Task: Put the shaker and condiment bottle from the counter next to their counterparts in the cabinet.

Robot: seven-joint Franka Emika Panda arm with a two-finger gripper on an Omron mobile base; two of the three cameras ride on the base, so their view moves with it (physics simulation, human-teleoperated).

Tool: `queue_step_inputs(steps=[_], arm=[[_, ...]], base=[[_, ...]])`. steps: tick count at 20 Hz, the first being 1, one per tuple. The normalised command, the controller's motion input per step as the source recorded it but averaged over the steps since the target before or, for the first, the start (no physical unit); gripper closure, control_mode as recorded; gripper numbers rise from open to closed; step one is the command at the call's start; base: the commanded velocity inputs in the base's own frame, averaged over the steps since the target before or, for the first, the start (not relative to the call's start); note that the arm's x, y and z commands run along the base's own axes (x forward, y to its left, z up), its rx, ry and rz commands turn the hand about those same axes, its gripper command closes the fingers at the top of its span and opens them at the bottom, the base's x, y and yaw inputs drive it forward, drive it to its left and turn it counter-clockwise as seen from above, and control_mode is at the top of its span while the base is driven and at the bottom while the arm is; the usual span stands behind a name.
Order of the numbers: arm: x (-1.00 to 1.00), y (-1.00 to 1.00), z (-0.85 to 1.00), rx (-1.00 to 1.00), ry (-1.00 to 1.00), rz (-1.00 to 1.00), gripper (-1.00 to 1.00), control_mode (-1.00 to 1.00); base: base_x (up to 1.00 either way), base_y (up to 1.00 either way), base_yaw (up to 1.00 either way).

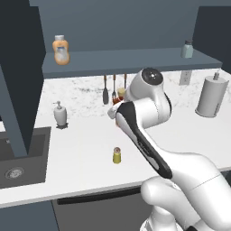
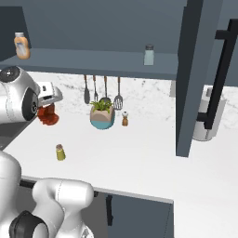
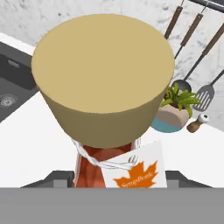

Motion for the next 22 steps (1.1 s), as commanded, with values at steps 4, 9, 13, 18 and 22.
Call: queue_step_inputs(steps=[4, 9, 13, 18, 22], arm=[[-0.02, 0.23, 0.47, -0.12, -0.17, 0.09, 1.00, -1.00], [0.00, 0.02, 0.43, 0.00, -0.11, 0.07, 1.00, -1.00], [0.00, 0.00, 0.36, 0.00, -0.06, 0.07, 1.00, -1.00], [0.00, 0.05, 0.25, 0.00, -0.02, 0.04, 1.00, -1.00], [0.00, 0.07, 0.19, 0.00, 0.00, 0.00, 1.00, -1.00]], base=[[0.00, 0.00, 0.00], [0.00, 0.00, 0.00], [0.00, 0.00, 0.00], [0.00, 0.00, 0.00], [0.00, 0.00, 0.00]])
